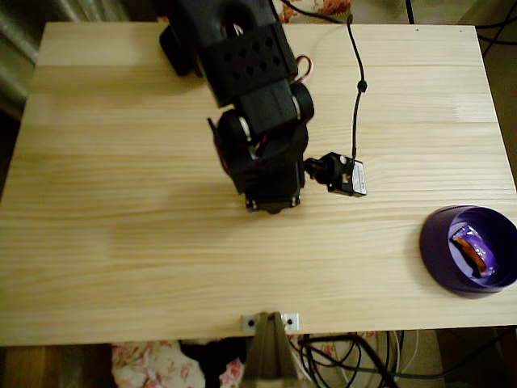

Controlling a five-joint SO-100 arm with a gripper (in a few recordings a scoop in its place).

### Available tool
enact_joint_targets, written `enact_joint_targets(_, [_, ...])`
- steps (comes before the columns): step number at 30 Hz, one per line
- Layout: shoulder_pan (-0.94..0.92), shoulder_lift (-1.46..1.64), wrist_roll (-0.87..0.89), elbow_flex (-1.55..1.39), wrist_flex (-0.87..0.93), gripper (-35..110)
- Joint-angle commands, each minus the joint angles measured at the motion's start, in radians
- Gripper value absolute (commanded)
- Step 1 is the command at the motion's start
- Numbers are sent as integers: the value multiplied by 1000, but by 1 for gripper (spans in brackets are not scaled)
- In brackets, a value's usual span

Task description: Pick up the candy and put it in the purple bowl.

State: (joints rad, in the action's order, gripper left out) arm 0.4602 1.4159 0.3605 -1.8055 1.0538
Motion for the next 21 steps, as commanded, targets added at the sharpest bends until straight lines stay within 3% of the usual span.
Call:
enact_joint_targets(1, [5, 72, 26, -11, 5, 8])
enact_joint_targets(21, [11, 130, 31, -29, 2, 0])
